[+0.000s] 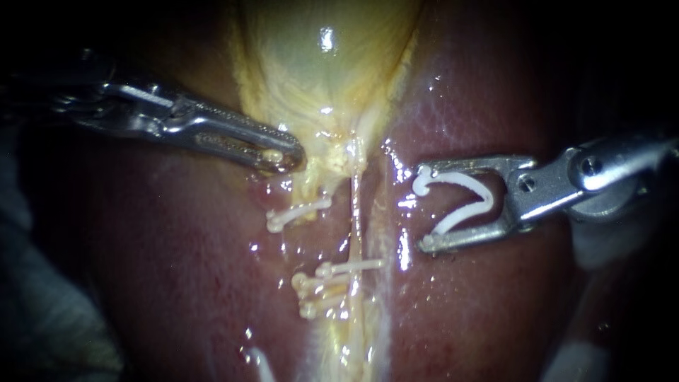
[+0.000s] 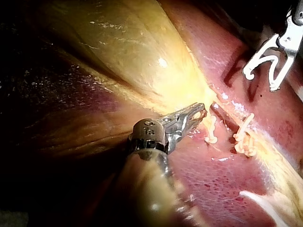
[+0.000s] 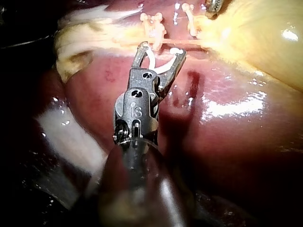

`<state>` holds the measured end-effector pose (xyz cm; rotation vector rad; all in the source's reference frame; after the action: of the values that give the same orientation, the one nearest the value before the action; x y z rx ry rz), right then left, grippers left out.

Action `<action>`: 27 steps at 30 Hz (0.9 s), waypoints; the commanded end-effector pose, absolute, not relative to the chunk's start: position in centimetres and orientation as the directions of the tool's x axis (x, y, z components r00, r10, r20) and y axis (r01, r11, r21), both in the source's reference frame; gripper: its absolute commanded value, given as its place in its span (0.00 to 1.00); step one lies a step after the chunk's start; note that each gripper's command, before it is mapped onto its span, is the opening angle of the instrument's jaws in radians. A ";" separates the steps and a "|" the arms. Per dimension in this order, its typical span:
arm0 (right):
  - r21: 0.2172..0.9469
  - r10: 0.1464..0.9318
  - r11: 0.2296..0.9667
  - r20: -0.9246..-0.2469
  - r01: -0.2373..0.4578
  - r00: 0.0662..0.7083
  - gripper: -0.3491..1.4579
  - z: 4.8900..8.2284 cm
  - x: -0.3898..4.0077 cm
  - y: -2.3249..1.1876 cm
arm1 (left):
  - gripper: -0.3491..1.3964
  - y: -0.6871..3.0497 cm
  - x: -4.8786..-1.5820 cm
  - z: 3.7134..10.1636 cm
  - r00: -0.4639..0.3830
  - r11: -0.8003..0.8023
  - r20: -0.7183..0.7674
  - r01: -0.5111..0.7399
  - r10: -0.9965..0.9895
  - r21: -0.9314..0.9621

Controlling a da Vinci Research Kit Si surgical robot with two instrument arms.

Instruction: Clipping second clip right tube

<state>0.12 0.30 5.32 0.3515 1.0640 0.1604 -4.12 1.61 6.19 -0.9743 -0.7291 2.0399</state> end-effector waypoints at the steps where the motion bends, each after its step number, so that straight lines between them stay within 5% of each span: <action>1: 0.359 0.296 0.932 -0.826 0.043 0.480 0.47 5.32 0.12 0.30 | 0.00 1.61 -4.11 6.18 -0.431 -0.558 -0.393 -0.379 0.812 -0.738; 27: 0.360 0.296 0.932 -0.826 0.046 0.479 0.47 5.31 0.11 0.29 | 0.00 2.03 -3.44 5.44 -0.370 -0.527 -0.389 -0.433 0.844 -0.731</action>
<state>0.11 0.29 5.31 0.3559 1.0654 0.1571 -3.44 2.03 5.44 -0.9730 -0.6682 1.9760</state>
